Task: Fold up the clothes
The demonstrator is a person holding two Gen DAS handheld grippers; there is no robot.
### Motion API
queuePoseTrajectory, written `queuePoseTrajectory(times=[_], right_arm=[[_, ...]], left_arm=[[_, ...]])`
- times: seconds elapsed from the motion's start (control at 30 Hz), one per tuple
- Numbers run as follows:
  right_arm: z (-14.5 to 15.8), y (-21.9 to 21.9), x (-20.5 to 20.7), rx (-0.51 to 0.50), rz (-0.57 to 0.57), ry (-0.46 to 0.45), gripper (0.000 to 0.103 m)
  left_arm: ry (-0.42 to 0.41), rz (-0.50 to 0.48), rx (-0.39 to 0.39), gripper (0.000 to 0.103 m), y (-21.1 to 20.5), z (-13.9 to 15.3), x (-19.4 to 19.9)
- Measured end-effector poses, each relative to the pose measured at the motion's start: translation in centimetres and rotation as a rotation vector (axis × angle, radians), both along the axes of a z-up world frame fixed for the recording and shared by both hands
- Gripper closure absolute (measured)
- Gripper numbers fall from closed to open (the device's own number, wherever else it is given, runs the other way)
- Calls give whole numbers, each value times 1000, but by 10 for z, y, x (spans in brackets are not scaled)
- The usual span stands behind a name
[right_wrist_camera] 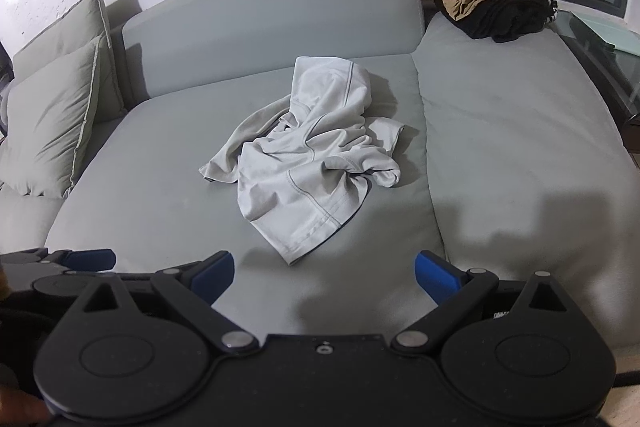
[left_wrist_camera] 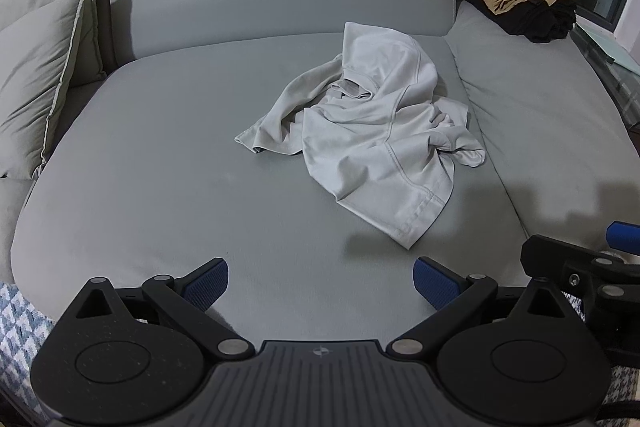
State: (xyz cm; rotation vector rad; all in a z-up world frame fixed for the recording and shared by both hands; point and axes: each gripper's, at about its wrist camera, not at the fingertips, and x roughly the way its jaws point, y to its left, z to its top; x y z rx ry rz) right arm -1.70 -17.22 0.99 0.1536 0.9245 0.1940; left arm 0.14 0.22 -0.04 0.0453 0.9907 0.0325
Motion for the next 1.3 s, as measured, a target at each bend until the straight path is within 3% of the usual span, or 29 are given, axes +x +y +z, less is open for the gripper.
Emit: queuePoseTrajectory(times=[1.3], right_arm=[[1,-2,-1,-2,7,3,4]], left_arm=[[14,10,5,2,1,-2,0]])
